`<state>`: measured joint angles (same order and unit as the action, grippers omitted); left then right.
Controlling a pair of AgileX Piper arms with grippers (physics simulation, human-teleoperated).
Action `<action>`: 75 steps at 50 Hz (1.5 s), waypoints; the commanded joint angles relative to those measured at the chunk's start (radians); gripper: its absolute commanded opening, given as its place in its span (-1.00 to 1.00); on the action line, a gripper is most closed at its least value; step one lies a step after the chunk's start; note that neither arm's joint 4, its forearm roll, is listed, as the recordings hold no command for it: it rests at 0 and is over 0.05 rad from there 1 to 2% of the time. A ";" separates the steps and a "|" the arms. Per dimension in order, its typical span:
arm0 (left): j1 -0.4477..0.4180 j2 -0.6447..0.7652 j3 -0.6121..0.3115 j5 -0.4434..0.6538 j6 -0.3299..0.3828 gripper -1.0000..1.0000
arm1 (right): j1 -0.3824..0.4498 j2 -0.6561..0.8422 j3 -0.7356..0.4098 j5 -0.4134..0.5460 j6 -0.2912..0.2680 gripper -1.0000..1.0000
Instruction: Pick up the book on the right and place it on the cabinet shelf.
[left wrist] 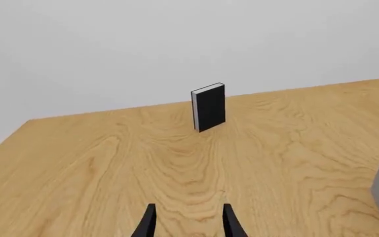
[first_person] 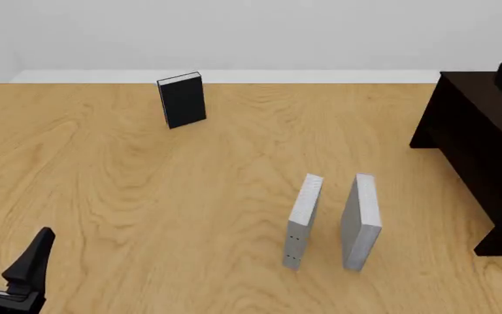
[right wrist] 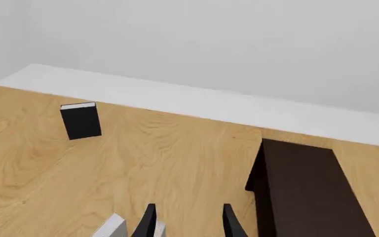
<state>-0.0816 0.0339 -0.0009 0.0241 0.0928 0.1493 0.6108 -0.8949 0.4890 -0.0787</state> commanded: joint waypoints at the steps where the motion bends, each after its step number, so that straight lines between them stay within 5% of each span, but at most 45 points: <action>1: -0.003 0.034 -0.001 -0.035 0.005 1.00 | -0.009 0.178 -0.201 0.136 -0.053 1.00; 10: -0.004 0.033 0.000 -0.030 0.004 1.00 | 0.042 0.307 -0.338 0.244 -0.086 1.00; 14: 0.001 0.019 0.000 -0.016 0.002 1.00 | 0.062 0.339 -0.393 0.272 -0.046 1.00; 17: 0.004 0.011 0.000 -0.010 0.004 1.00 | 0.060 0.367 -0.395 0.285 -0.099 1.00; 36: 0.004 0.001 -0.003 0.007 0.006 1.00 | 0.085 0.547 -0.583 0.429 -0.013 1.00; 75: -0.005 -0.019 0.000 0.029 0.024 1.00 | 0.117 0.673 -0.618 0.534 0.030 1.00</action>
<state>-0.0846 0.0161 -0.0010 0.0513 0.1157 0.2672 1.2723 -1.5093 1.0114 -0.0563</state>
